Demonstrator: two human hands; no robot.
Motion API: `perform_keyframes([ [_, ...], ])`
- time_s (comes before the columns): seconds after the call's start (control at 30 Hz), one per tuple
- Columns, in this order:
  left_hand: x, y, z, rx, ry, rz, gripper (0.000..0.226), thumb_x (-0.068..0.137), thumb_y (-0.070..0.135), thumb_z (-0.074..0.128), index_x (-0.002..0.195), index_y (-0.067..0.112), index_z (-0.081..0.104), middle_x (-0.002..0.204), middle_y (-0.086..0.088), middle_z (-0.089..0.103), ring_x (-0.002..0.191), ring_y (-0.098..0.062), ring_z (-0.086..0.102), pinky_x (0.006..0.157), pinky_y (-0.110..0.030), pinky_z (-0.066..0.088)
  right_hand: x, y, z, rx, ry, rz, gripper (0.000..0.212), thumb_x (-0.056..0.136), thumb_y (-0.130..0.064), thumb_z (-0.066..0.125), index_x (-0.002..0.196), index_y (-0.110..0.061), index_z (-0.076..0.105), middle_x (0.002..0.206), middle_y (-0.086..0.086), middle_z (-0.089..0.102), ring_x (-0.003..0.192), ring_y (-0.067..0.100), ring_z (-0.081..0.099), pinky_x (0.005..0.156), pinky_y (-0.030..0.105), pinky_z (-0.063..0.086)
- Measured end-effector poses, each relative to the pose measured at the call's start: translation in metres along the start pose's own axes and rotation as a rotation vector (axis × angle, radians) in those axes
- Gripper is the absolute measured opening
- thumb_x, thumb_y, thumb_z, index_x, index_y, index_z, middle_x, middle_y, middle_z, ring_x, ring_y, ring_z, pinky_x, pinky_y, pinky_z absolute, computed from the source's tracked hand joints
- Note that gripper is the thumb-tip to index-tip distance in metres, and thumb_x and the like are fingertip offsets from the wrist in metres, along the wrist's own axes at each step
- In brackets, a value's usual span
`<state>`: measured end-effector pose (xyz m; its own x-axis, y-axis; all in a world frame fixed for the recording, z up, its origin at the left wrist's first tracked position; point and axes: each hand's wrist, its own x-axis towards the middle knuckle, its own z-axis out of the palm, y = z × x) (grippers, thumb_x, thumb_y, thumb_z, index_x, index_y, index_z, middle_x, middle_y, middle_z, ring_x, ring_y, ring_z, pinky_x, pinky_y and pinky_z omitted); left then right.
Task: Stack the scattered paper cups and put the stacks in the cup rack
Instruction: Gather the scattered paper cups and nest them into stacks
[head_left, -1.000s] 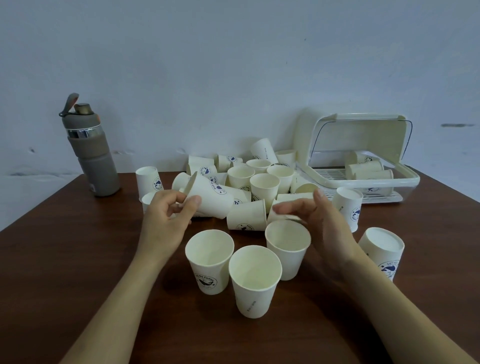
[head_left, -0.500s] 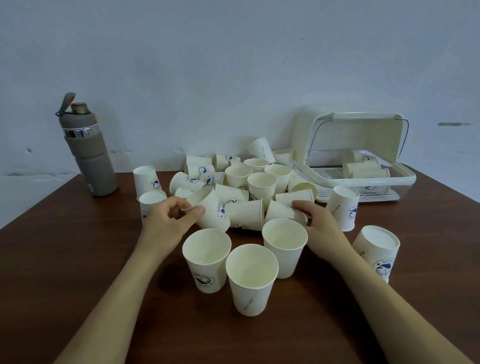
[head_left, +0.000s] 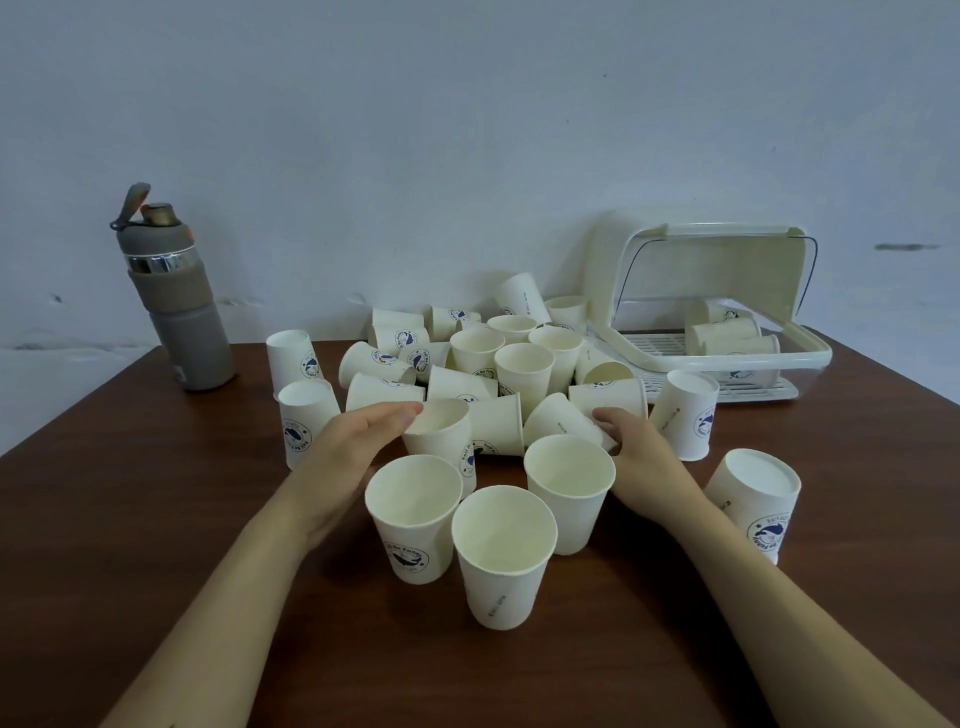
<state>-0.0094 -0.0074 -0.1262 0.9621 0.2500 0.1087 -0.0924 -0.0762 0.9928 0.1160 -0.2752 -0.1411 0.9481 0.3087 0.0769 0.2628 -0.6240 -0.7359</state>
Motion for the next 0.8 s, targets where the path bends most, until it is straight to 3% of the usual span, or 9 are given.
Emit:
perform_keyframes([
  [0.07,0.0006,-0.0007,-0.0013,-0.071,-0.043,-0.037,0.056,0.079,0.062,0.067,0.114,0.02,0.075,0.121,0.001,0.074,0.119,-0.015,0.065,0.102,-0.037,0.048,-0.0002,-0.0004,0.0003,-0.006,0.007,-0.001,0.073,0.085,-0.024,0.077,0.148,-0.012,0.043,0.147,0.009,0.054,0.131,0.026,0.053,0.103,0.034,0.043],
  [0.2,0.0016,-0.0022,-0.005,-0.114,-0.117,-0.068,0.075,0.086,0.069,0.044,0.131,0.013,0.064,0.131,-0.002,0.069,0.127,-0.015,0.061,0.112,-0.039,0.039,0.0002,-0.0003,0.0012,-0.002,0.026,-0.006,0.069,0.085,-0.025,0.076,0.146,-0.013,0.046,0.143,0.008,0.056,0.127,0.024,0.054,0.097,0.03,0.042],
  [0.33,0.0022,-0.0019,-0.0033,-0.112,-0.156,-0.086,0.075,0.089,0.065,0.033,0.134,0.012,0.062,0.133,-0.002,0.068,0.127,-0.016,0.061,0.115,-0.041,0.037,0.0018,0.0013,0.0009,0.018,0.041,-0.001,0.074,0.084,-0.031,0.078,0.148,-0.015,0.044,0.144,0.007,0.056,0.127,0.024,0.055,0.099,0.034,0.045],
  [0.43,0.0038,-0.0039,-0.0031,-0.102,-0.185,-0.088,0.077,0.09,0.067,0.031,0.135,0.012,0.061,0.133,-0.005,0.068,0.127,-0.02,0.061,0.115,-0.045,0.036,0.0014,0.0002,0.0011,0.062,0.071,-0.002,0.077,0.085,-0.039,0.077,0.149,-0.015,0.041,0.143,0.007,0.056,0.121,0.023,0.057,0.093,0.031,0.045],
  [0.63,0.0039,-0.0051,-0.0018,-0.121,-0.199,-0.1,0.078,0.088,0.067,0.033,0.128,0.008,0.066,0.125,-0.013,0.071,0.12,-0.029,0.064,0.107,-0.044,0.044,-0.0007,-0.0028,0.0021,0.091,0.115,-0.018,0.073,0.088,-0.041,0.073,0.148,-0.013,0.043,0.139,0.006,0.057,0.105,0.013,0.052,0.088,0.027,0.04],
  [0.73,0.0044,-0.0034,-0.0002,-0.088,-0.068,-0.006,0.07,0.09,0.062,0.038,0.119,0.007,0.069,0.114,-0.011,0.075,0.109,-0.027,0.07,0.094,-0.039,0.051,-0.0003,-0.003,0.0021,0.107,0.125,-0.017,0.07,0.088,-0.041,0.073,0.146,-0.013,0.045,0.136,0.005,0.058,0.106,0.014,0.054,0.089,0.028,0.042],
  [0.8,0.0048,-0.0046,-0.0007,0.138,0.186,0.201,0.052,0.088,0.056,0.047,0.106,0.014,0.071,0.101,-0.001,0.077,0.096,-0.017,0.071,0.079,-0.032,0.051,0.0001,-0.0032,0.0018,0.125,0.139,-0.013,0.068,0.087,-0.041,0.073,0.144,-0.015,0.047,0.133,0.003,0.061,0.107,0.015,0.057,0.089,0.029,0.044],
])
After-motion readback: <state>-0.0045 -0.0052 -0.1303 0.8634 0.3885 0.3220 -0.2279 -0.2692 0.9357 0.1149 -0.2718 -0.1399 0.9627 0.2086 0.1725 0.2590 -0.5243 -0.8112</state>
